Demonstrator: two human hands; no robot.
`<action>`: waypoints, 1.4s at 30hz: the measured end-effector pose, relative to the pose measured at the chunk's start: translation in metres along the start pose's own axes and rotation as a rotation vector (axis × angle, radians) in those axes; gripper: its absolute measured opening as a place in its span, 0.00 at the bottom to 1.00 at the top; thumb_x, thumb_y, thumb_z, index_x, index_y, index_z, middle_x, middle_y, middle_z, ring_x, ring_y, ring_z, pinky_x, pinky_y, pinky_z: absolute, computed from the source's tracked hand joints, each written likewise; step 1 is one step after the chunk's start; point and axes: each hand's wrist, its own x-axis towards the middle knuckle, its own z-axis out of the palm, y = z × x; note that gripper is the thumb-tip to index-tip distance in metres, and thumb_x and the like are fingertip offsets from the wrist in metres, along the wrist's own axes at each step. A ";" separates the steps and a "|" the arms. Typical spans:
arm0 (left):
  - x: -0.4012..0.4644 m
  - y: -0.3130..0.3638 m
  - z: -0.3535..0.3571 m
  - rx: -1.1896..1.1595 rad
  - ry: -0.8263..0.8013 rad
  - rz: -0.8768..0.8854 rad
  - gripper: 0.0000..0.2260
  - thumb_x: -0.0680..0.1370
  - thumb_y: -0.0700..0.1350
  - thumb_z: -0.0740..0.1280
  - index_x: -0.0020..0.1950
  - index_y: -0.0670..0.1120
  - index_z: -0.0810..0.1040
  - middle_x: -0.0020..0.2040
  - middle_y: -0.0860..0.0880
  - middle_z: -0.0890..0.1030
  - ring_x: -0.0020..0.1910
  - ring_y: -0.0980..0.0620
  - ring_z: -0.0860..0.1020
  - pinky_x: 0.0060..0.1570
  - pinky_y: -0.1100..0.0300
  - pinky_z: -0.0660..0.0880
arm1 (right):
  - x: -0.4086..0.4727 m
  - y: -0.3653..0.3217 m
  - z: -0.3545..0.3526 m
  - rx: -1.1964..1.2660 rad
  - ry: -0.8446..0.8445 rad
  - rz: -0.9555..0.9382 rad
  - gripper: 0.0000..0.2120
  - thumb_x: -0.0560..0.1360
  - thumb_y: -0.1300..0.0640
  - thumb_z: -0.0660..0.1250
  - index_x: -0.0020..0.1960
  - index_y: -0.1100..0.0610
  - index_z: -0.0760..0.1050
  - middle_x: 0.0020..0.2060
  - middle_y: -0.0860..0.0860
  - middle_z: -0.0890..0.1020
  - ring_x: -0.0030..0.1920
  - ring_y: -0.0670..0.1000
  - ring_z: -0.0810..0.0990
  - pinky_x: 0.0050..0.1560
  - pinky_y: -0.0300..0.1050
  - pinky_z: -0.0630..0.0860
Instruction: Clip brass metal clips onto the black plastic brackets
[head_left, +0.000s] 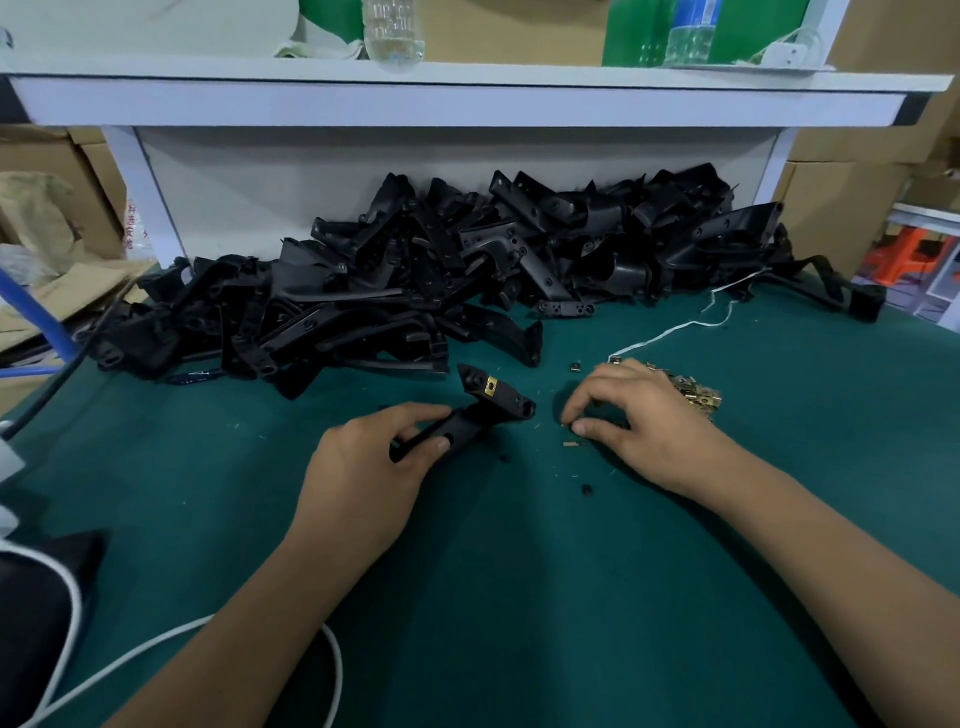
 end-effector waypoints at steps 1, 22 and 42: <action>0.000 0.000 0.000 -0.002 0.000 -0.002 0.12 0.78 0.52 0.74 0.59 0.65 0.83 0.44 0.60 0.82 0.42 0.60 0.79 0.38 0.65 0.75 | 0.000 0.001 0.000 0.002 0.007 -0.002 0.06 0.78 0.56 0.74 0.51 0.45 0.82 0.49 0.39 0.80 0.56 0.48 0.74 0.64 0.50 0.68; -0.002 0.003 -0.004 -0.047 -0.041 0.014 0.12 0.78 0.52 0.74 0.58 0.67 0.83 0.45 0.63 0.82 0.46 0.64 0.79 0.40 0.73 0.70 | 0.000 -0.007 0.006 0.401 0.065 -0.002 0.07 0.80 0.58 0.71 0.50 0.46 0.76 0.44 0.44 0.80 0.48 0.49 0.79 0.53 0.42 0.76; -0.001 0.003 -0.005 -0.107 -0.079 0.061 0.14 0.78 0.50 0.74 0.58 0.68 0.83 0.49 0.66 0.84 0.51 0.64 0.81 0.56 0.59 0.78 | 0.002 -0.030 0.019 0.649 0.120 0.079 0.10 0.81 0.64 0.70 0.53 0.51 0.86 0.44 0.45 0.85 0.45 0.42 0.81 0.48 0.34 0.74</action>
